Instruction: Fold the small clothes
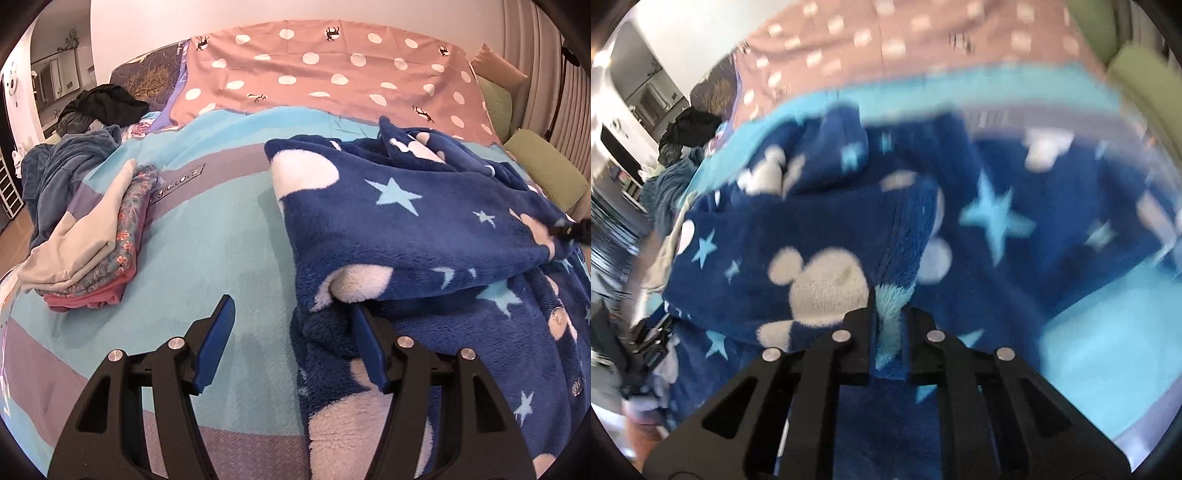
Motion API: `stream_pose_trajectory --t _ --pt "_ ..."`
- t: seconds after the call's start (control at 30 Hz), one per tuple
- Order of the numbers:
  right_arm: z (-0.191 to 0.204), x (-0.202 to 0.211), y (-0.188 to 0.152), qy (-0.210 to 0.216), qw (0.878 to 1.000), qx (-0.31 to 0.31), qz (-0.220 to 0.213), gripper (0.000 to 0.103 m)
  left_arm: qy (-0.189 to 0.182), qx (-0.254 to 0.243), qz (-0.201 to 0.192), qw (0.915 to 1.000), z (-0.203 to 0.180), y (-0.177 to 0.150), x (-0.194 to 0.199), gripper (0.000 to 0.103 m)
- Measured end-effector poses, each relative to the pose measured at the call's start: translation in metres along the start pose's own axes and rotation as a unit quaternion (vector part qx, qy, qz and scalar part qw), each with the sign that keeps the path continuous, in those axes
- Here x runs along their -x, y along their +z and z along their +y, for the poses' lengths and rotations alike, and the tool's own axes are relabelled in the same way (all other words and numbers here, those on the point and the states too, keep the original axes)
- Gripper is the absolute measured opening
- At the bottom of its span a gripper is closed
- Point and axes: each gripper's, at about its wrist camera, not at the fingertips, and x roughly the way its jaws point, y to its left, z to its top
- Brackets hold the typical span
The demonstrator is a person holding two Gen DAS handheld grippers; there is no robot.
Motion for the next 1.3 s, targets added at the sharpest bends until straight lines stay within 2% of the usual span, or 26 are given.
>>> stream_pose_trajectory --t 0.07,0.1,0.17,0.2,0.27,0.3,0.37,0.4,0.47,0.5,0.57,0.63,0.73,0.8,0.87,0.97,1.0,1.03,1.07,1.1,1.13,1.17,1.27,1.3 --pt "0.001 0.009 0.001 -0.029 0.999 0.014 -0.014 0.012 -0.007 0.001 -0.002 1.0000 0.001 -0.001 0.002 0.064" --pt "-0.002 0.006 0.001 -0.047 0.999 0.018 -0.003 0.015 -0.010 0.002 -0.002 0.9999 0.002 -0.002 0.002 0.064" --pt "-0.013 -0.010 -0.003 -0.087 0.995 0.016 0.040 0.027 -0.019 0.008 -0.005 0.9998 0.004 -0.003 0.004 0.064" --pt "-0.017 -0.012 -0.004 -0.090 0.995 0.007 0.042 0.036 -0.034 0.019 -0.008 0.9992 0.008 -0.003 0.007 0.064" --pt "-0.022 -0.006 -0.001 -0.081 0.996 -0.019 0.032 0.040 -0.062 0.036 -0.012 0.9973 0.013 -0.004 0.013 0.064" --pt "-0.019 0.003 0.006 -0.088 0.996 -0.031 0.014 0.043 -0.085 0.050 -0.014 0.9951 0.018 -0.005 0.017 0.064" --pt "-0.005 0.013 0.021 -0.084 0.996 -0.018 -0.016 0.047 -0.124 0.076 -0.017 0.9892 0.026 -0.004 0.023 0.064" --pt "0.013 0.018 0.033 -0.069 0.997 0.006 -0.028 0.047 -0.144 0.096 -0.022 0.9846 0.031 0.000 0.024 0.064" --pt "0.051 0.017 0.051 -0.032 0.998 0.051 -0.027 0.051 -0.153 0.112 -0.024 0.9815 0.033 0.009 0.020 0.065" --pt "0.081 0.012 0.062 0.003 0.996 0.089 -0.018 0.054 -0.155 0.113 -0.016 0.9813 0.032 0.014 0.014 0.067" --pt "0.141 -0.007 0.078 0.051 0.986 0.161 0.006 0.057 -0.152 0.130 0.013 0.9798 0.029 0.027 -0.010 0.067" --pt "0.190 -0.025 0.086 0.061 0.977 0.204 0.018 0.057 -0.152 0.148 0.034 0.9766 0.028 0.032 -0.029 0.066" --pt "0.255 -0.059 0.092 0.098 0.962 0.250 0.055 0.057 -0.189 0.174 0.042 0.9654 0.029 0.026 -0.044 0.060" --pt "0.292 -0.079 0.092 0.092 0.950 0.290 0.070 0.058 -0.216 0.183 0.034 0.9585 0.032 0.017 -0.045 0.057" --pt "0.321 -0.101 0.090 0.067 0.938 0.331 0.077 0.061 -0.230 0.184 0.032 0.9551 0.034 0.014 -0.046 0.052" --pt "0.360 -0.144 0.087 0.017 0.920 0.376 0.106 0.062 -0.235 0.173 0.031 0.9560 0.028 0.015 -0.047 0.046" --pt "0.363 -0.152 0.085 0.005 0.919 0.379 0.111 0.062 -0.233 0.172 0.033 0.9567 0.027 0.015 -0.049 0.045" --pt "0.366 -0.162 0.085 -0.011 0.918 0.378 0.114 0.057 -0.233 0.172 0.035 0.9566 0.026 0.015 -0.050 0.044" --pt "0.367 -0.170 0.085 -0.016 0.918 0.377 0.120 0.041 -0.234 0.173 0.036 0.9559 0.026 0.015 -0.050 0.043" --pt "0.366 -0.174 0.084 -0.014 0.918 0.376 0.127 0.009 -0.237 0.178 0.035 0.9545 0.027 0.015 -0.050 0.037" --pt "0.368 -0.180 0.085 -0.014 0.921 0.367 0.131 0.007 -0.239 0.180 0.032 0.9538 0.027 0.014 -0.049 0.029" --pt "0.371 -0.183 0.087 -0.011 0.928 0.353 0.121 0.007 -0.237 0.181 0.026 0.9541 0.029 0.015 -0.048 0.027" --pt "0.375 -0.177 0.105 0.024 0.951 0.299 0.073 0.006 -0.204 0.171 -0.034 0.9632 0.037 0.022 -0.026 0.022" --pt "0.374 -0.179 0.113 0.044 0.959 0.270 0.069 0.006 -0.199 0.164 -0.041 0.9654 0.039 0.023 -0.025 0.021"
